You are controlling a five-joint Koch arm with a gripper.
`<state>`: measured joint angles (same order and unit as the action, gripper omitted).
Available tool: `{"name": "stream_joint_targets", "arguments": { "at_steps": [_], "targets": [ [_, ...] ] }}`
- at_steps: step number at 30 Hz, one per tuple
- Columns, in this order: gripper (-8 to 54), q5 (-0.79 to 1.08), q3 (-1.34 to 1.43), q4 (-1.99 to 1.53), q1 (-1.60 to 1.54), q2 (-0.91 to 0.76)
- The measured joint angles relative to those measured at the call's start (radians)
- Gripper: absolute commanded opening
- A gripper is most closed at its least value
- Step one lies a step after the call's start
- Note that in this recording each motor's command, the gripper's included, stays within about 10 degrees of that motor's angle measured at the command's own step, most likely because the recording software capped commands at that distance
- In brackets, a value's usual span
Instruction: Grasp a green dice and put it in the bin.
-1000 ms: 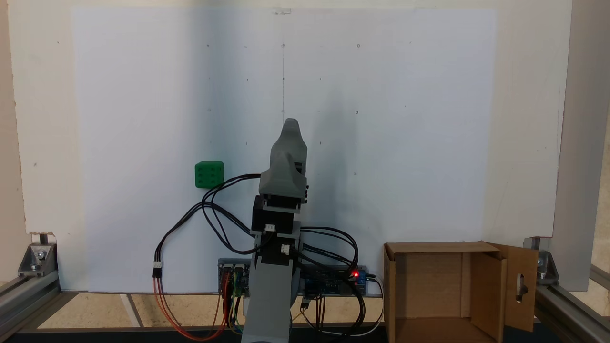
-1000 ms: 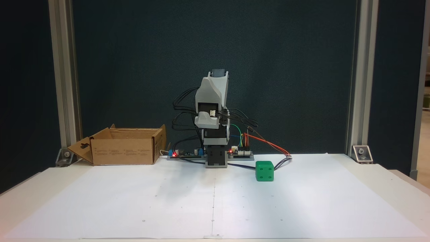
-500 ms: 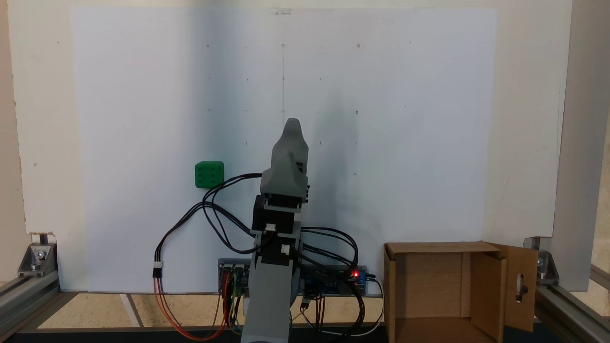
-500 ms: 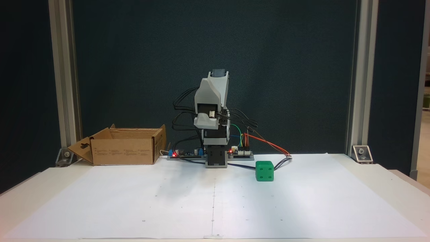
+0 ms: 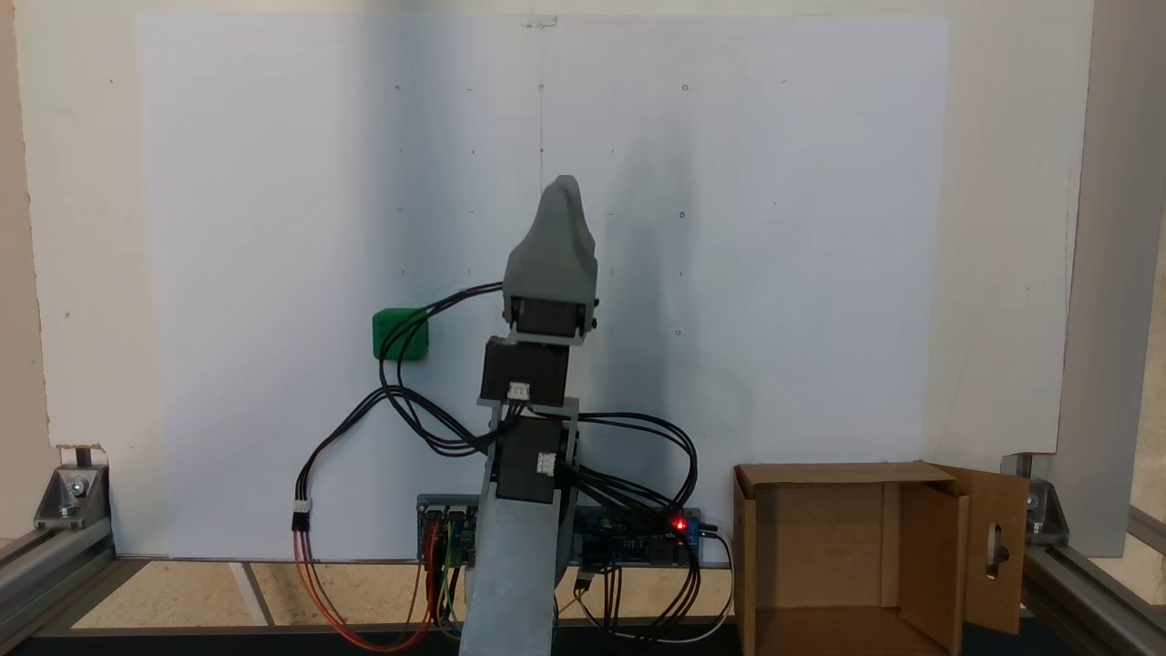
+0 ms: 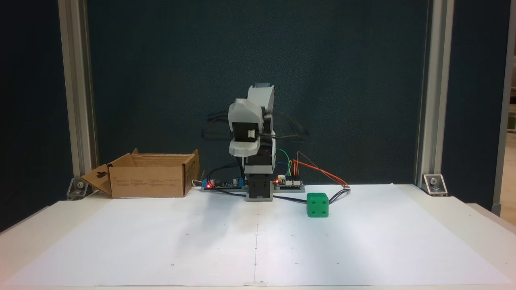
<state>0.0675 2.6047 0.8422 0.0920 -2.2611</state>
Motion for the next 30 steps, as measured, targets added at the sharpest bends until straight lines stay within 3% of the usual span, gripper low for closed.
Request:
{"name": "stream_joint_targets", "arguments": {
  "at_steps": [5,11,20,30],
  "targets": [
    [42.3,0.000,-0.206,-0.337,-0.051,0.000],
    [42.2,-0.017,-0.258,-0.746,-0.153,0.000],
    [42.5,-0.264,-0.598,-1.328,-0.354,0.011],
    [42.7,-0.451,-0.865,-1.933,-0.707,0.149]
  ]
}}
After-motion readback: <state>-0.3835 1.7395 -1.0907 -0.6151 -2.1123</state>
